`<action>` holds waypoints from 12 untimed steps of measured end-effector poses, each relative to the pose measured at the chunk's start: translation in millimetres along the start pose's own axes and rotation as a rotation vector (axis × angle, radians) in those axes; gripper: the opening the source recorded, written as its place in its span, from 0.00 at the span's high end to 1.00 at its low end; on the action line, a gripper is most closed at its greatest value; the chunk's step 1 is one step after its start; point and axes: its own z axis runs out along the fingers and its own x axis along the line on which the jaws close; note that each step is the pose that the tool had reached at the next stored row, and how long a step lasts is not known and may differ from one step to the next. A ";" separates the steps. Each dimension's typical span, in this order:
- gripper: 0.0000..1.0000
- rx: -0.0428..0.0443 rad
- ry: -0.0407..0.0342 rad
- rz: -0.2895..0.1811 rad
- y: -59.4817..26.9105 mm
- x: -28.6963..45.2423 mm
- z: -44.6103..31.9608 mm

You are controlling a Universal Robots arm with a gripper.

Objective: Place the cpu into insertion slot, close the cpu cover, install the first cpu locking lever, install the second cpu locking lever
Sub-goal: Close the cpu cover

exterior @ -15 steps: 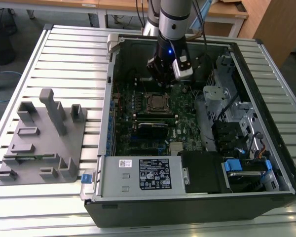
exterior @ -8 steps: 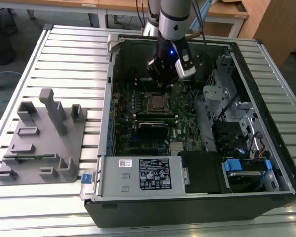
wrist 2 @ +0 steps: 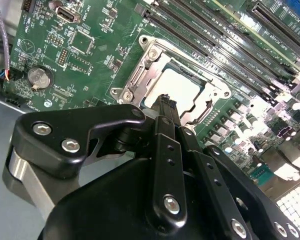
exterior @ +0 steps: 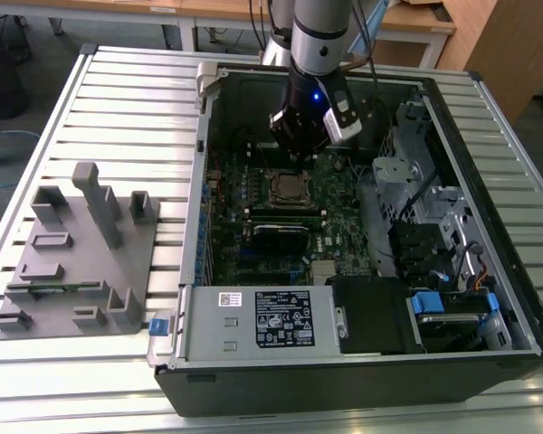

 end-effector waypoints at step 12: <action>0.89 0.0022 0.0002 0.000 -0.3 2.3 12.6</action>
